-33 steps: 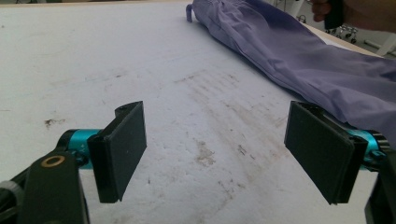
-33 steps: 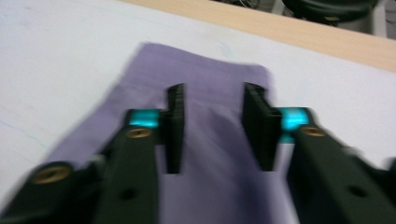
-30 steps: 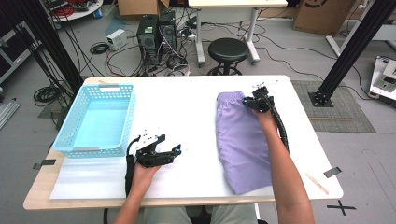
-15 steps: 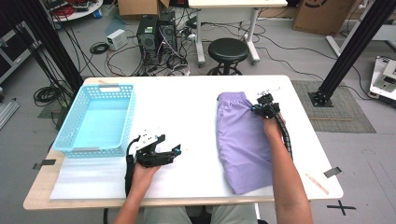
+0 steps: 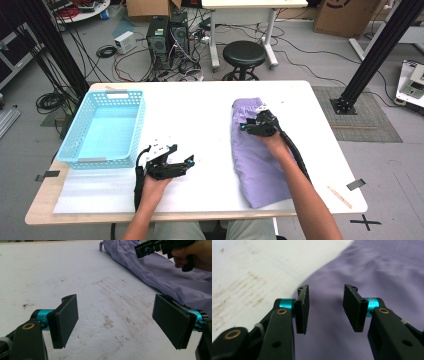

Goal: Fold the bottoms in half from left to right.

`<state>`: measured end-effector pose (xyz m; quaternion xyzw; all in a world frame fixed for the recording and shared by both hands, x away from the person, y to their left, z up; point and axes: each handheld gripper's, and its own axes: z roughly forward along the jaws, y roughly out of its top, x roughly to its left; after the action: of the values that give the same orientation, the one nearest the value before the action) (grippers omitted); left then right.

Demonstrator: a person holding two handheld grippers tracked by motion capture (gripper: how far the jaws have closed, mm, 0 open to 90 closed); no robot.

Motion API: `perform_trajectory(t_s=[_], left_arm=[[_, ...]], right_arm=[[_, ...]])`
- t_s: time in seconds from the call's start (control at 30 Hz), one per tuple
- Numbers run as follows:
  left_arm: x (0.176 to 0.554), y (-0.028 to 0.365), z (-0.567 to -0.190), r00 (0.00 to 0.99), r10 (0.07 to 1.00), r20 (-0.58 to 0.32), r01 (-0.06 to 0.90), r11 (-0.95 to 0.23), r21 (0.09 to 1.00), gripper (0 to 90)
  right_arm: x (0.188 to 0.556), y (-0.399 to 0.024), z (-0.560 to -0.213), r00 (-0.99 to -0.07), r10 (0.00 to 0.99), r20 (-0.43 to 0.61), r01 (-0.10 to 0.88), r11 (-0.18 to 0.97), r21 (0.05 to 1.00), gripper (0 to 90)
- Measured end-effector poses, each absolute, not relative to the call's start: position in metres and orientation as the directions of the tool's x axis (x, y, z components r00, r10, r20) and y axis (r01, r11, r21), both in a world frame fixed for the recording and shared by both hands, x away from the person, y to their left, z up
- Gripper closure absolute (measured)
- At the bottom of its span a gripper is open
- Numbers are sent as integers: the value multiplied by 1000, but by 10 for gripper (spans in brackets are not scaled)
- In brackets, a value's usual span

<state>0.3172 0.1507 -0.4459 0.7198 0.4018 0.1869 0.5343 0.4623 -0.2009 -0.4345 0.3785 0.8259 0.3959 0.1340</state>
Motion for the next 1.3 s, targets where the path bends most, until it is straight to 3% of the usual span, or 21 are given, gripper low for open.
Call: perform_trajectory(t_s=[0.13,0.2,0.33,0.63,0.77,0.93,1.2,1.3], left_arm=[[317,150,-446,606,778,-163,381,-104,919,209],[317,149,-446,605,779,-164,383,-105,918,209],[317,149,-446,606,779,-162,383,-107,918,209],[317,149,-445,605,779,-164,385,-105,917,209],[315,147,-444,610,776,-160,383,-111,917,209],[312,143,-441,617,770,-160,377,-111,919,209],[304,140,-438,622,768,-154,372,-117,921,209],[302,139,-438,621,769,-153,373,-118,920,209]], right_arm=[[462,-189,-448,-679,734,-11,510,483,712,610],[462,-191,-446,-652,757,-40,516,482,708,567],[454,-204,-444,-633,773,39,549,413,726,559],[386,-215,-430,-734,673,92,461,394,795,535],[361,-206,-437,-777,626,69,446,470,762,552],[345,-196,-449,-772,636,-4,438,536,722,562],[313,-216,-430,-782,620,61,423,457,783,557],[297,-221,-431,-798,601,52,418,488,766,583]])
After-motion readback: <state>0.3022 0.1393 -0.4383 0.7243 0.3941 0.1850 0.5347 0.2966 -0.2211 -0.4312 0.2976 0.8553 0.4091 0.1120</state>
